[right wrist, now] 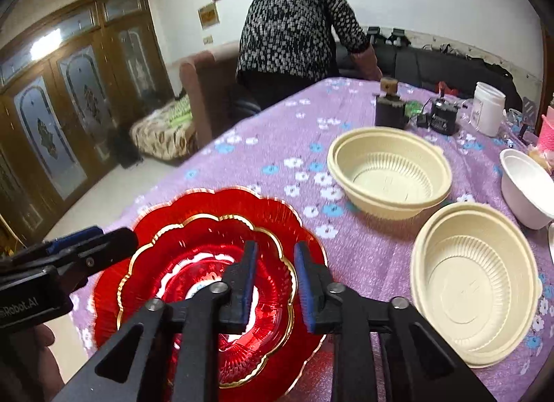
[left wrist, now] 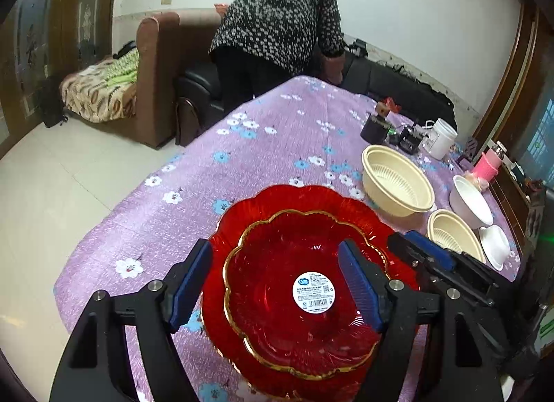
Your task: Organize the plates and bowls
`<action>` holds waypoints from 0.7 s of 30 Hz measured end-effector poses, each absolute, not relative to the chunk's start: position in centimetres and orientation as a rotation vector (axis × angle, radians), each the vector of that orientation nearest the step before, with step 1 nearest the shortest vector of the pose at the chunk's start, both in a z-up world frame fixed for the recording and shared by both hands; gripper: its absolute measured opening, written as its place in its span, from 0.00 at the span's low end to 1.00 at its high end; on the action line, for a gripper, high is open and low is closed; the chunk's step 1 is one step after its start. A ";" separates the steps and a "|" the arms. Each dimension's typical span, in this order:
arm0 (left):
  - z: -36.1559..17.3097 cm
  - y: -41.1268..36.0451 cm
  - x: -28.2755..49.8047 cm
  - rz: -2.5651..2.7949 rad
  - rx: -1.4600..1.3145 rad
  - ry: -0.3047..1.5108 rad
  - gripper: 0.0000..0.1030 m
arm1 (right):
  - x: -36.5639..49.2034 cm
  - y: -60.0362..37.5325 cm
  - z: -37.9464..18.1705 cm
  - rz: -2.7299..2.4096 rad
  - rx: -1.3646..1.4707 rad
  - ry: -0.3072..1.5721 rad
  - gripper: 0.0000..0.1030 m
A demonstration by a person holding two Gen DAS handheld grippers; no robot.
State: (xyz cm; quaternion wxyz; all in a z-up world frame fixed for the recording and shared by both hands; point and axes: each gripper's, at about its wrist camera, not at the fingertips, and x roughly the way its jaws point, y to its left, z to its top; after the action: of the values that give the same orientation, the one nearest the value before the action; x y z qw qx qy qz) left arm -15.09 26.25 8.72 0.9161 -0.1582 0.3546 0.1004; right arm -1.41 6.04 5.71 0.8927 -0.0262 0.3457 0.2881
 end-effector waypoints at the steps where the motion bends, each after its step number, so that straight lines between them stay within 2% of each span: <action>1: 9.0 26.0 -15.6 0.213 -0.321 0.715 0.76 | -1.7 5.6 6.1 0.598 -0.042 0.703 0.37; 3: 9.4 25.3 -16.2 0.223 -0.308 0.696 0.78 | -2.3 4.8 6.8 0.595 -0.026 0.678 0.43; 7: 10.1 23.3 -17.2 0.255 -0.237 0.659 0.78 | -3.6 2.9 7.4 0.592 -0.015 0.650 0.48; 21: 10.3 16.3 -17.6 0.216 -0.084 0.679 0.79 | -5.2 -5.7 6.9 0.501 0.078 0.651 0.52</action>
State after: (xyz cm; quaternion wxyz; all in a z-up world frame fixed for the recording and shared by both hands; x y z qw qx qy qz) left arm -17.63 16.31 10.34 0.9364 -0.0412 0.3322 0.1057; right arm -5.21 -5.67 6.90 0.9160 0.0377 0.3164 0.2436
